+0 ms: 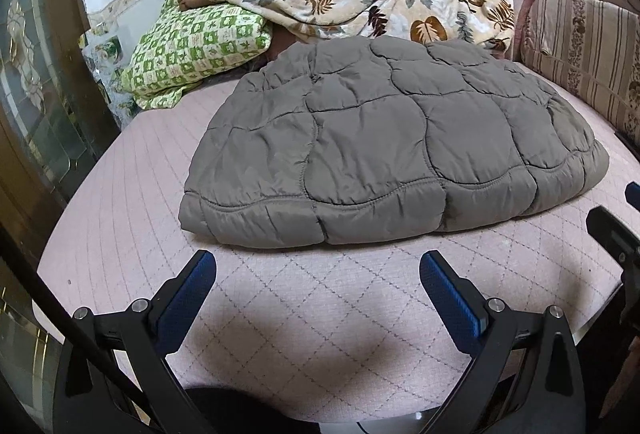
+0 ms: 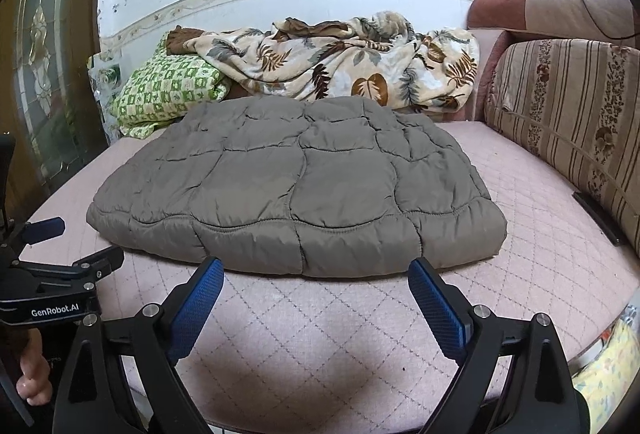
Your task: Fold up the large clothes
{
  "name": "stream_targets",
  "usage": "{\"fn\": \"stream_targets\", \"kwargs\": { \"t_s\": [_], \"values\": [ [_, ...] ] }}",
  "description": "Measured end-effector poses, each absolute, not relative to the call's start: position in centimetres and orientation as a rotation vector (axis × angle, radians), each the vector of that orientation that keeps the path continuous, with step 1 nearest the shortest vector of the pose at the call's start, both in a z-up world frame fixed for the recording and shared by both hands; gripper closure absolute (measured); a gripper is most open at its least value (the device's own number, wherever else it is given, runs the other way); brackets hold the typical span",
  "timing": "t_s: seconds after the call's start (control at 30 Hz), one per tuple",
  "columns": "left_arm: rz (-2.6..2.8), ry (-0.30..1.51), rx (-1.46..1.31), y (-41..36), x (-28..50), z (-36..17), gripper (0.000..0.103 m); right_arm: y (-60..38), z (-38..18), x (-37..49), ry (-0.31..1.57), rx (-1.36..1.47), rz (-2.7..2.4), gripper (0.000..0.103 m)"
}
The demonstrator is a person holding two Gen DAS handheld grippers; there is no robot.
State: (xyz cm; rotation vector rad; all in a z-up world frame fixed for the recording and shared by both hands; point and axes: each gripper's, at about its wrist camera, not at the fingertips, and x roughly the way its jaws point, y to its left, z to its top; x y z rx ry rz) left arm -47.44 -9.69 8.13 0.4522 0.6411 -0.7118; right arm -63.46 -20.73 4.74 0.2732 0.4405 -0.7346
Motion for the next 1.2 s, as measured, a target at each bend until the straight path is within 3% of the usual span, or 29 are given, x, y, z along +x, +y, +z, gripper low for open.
{"fn": "stream_targets", "kwargs": {
  "t_s": [1.2],
  "values": [
    [-0.677, 0.665, 0.443, -9.67, -46.91, 7.72, 0.001, -20.8, 3.97, -63.08, 0.469, 0.262, -0.721, 0.007]
  ]
}}
